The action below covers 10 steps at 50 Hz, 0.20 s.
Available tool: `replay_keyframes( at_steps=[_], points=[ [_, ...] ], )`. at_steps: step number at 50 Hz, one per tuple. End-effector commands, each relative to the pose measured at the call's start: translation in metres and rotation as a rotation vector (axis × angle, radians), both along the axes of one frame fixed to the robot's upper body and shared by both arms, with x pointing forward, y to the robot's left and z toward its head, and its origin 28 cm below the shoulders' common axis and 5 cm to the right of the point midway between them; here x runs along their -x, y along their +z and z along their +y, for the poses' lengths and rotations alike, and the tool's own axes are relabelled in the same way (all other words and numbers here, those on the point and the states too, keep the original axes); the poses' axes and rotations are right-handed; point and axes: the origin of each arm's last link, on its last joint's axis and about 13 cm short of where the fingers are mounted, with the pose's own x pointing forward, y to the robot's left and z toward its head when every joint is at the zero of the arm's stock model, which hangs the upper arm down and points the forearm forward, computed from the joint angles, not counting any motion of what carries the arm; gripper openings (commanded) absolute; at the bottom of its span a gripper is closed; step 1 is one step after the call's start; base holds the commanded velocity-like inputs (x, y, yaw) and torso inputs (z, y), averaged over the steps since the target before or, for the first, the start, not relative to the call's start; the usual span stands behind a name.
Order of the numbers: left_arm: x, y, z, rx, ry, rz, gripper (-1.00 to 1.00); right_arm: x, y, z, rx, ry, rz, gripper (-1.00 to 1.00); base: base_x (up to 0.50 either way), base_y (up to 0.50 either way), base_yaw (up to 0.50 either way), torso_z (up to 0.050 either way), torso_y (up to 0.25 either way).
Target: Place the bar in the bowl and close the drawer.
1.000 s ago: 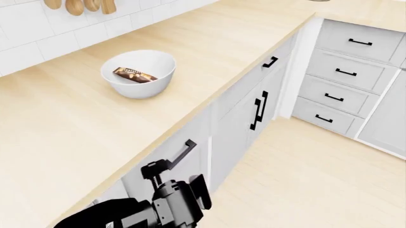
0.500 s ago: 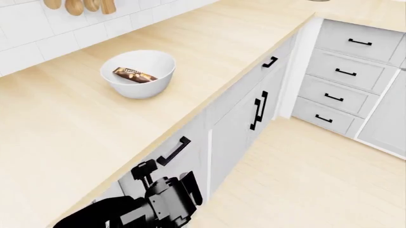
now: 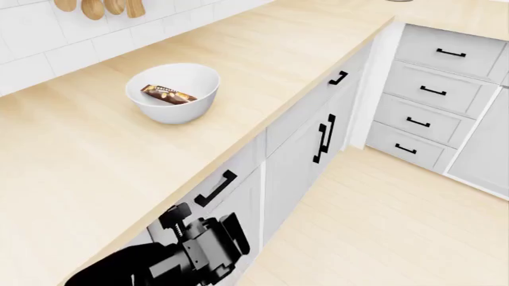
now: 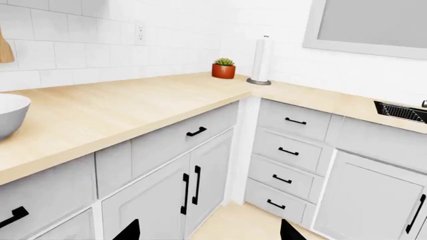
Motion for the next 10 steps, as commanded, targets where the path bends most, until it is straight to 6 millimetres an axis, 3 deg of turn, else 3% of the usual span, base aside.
replay_keyframes(
  at_steps=[1,10],
  points=[
    [-0.0021,-0.0041,0.0067,0.044,0.061,0.037,1.00,0.0003,0.0002,0.0004,0.001,0.000,0.000,1.00,0.01,0.00,0.00,0.000,0.000],
    [-0.0068,0.0013,0.0092,0.022,0.084,0.001,1.00,0.0005,0.0005,0.0007,0.001,0.002,0.000,1.00,0.01,0.00,0.00,0.000,0.000]
  ],
)
